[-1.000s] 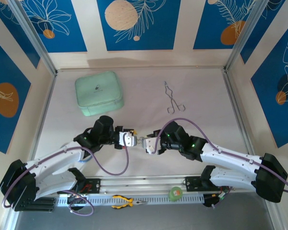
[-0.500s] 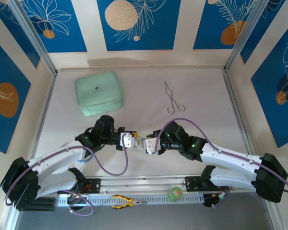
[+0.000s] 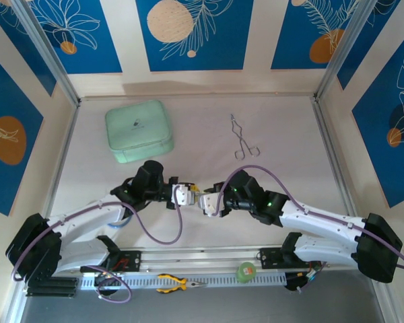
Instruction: Put the keys on the keyring
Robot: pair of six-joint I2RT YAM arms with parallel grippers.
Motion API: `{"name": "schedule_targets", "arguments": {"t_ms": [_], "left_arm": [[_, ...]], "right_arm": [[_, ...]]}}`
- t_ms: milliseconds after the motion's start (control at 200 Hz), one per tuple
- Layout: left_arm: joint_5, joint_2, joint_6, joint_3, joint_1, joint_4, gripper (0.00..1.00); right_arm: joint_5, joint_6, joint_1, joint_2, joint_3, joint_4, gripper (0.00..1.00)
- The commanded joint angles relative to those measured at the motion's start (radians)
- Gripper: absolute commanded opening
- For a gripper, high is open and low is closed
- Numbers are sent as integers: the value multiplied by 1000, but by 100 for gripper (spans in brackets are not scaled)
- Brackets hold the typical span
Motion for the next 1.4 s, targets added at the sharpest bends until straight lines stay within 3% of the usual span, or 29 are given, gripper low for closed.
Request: {"name": "schedule_targets", "arguments": {"t_ms": [0, 255, 315, 410, 600, 800, 930, 1105, 1275, 1395], "left_arm": [[49, 1, -15, 33, -5, 41, 19], [56, -1, 10, 51, -5, -23, 0], [55, -7, 5, 55, -4, -35, 0], [8, -26, -26, 75, -5, -102, 0], [-249, -75, -232, 190, -6, -333, 0], [-632, -21, -621, 426, -35, -628, 0], [-764, 116, -892, 642, -42, -923, 0], [-787, 312, -1226, 891, -42, -1211, 0], [-633, 384, -1609, 965, -35, -1236, 0], [-542, 407, -1826, 1009, -12, -1318, 0]], "right_arm": [[-32, 11, 7, 8, 17, 41, 0], [-30, 11, 7, 14, 26, 32, 0], [-9, 26, 3, 15, 33, 25, 0], [-4, 101, -40, -15, 48, -28, 36], [-100, 284, -192, -137, 58, -101, 41], [-215, 419, -218, -127, 101, -129, 39], [-260, 480, -173, -95, 111, -103, 37], [-278, 505, -131, -59, 104, -65, 35], [-341, 518, -33, -4, 104, -27, 35], [-249, 606, 11, 16, 78, 78, 35]]}}
